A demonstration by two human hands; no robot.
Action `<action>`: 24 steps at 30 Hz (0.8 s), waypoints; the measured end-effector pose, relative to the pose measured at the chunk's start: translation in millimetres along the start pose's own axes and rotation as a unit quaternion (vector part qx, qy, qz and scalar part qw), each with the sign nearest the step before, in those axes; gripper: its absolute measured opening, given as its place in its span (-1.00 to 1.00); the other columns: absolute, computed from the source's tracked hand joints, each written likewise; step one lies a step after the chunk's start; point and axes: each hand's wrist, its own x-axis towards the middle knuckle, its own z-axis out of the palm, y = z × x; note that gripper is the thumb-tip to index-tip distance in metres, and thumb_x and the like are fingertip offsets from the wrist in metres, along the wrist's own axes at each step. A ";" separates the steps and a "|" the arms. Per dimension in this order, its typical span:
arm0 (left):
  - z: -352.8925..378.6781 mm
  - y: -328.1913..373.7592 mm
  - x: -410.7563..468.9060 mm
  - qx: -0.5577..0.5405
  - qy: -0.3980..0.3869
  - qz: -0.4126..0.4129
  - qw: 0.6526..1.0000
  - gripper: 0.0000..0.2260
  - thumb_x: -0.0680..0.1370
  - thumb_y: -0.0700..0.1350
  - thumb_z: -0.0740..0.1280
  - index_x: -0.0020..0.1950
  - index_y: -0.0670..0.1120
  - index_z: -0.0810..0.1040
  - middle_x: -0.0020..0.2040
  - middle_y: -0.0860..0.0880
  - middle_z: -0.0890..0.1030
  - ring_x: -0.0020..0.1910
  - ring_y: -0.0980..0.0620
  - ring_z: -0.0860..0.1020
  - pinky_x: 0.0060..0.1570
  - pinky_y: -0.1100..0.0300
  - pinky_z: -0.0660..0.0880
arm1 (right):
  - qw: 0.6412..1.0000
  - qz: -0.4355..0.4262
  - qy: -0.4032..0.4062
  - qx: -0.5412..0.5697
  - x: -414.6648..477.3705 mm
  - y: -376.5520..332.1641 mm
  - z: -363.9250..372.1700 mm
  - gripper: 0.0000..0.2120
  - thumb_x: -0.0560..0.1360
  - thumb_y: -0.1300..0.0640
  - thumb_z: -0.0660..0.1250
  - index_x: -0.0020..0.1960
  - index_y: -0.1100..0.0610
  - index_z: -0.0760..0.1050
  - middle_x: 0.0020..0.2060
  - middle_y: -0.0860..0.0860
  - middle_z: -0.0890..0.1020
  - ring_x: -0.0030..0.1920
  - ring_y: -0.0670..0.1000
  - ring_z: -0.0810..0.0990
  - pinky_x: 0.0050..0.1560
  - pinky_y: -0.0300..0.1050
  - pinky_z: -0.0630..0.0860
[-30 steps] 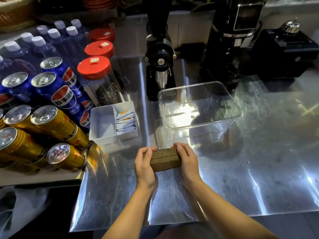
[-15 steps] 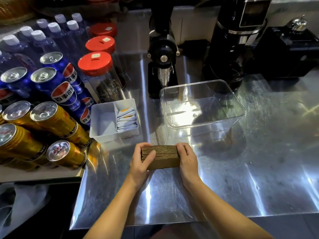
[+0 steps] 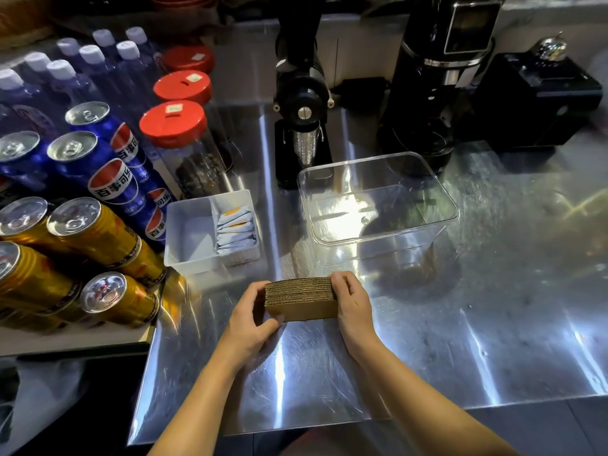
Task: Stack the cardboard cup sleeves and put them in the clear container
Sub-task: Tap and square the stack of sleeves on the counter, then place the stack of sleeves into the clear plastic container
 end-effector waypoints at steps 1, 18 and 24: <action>-0.8 -1.0 0.1 0.003 0.002 -0.002 1.000 -0.55 0.37 -0.37 0.39 0.04 0.13 0.42 -0.03 0.05 0.59 -0.07 0.35 0.54 -0.05 0.54 0.39 | 1.000 0.004 -0.008 -0.010 1.1 -0.6 -0.8 -0.73 0.55 0.02 0.15 -0.31 0.01 0.40 -0.38 -0.10 0.43 -0.40 -0.24 0.37 -0.34 -0.39 0.33; 0.0 -4.6 2.4 -0.036 0.023 -0.054 0.998 -0.57 0.35 -0.34 0.42 0.04 0.13 0.49 0.05 -0.01 0.63 0.05 0.12 0.58 0.09 0.31 0.47 | 0.977 -0.001 -0.191 -0.097 6.5 -6.2 -51.0 -0.46 0.34 0.40 0.40 0.24 0.11 0.36 -0.02 -0.10 0.58 -0.10 -0.34 0.58 -0.16 -0.50 0.45; 1.9 3.9 3.5 -0.079 0.046 -0.080 0.993 -0.56 0.33 -0.39 0.44 0.02 0.09 0.54 -0.06 0.08 0.66 -0.07 0.25 0.61 -0.07 0.44 0.49 | 0.985 -0.032 -0.147 -0.089 7.4 -6.8 -48.6 -0.57 0.33 0.40 0.39 0.01 -0.07 0.49 -0.17 -0.19 0.69 -0.12 -0.23 0.62 -0.14 -0.40 0.50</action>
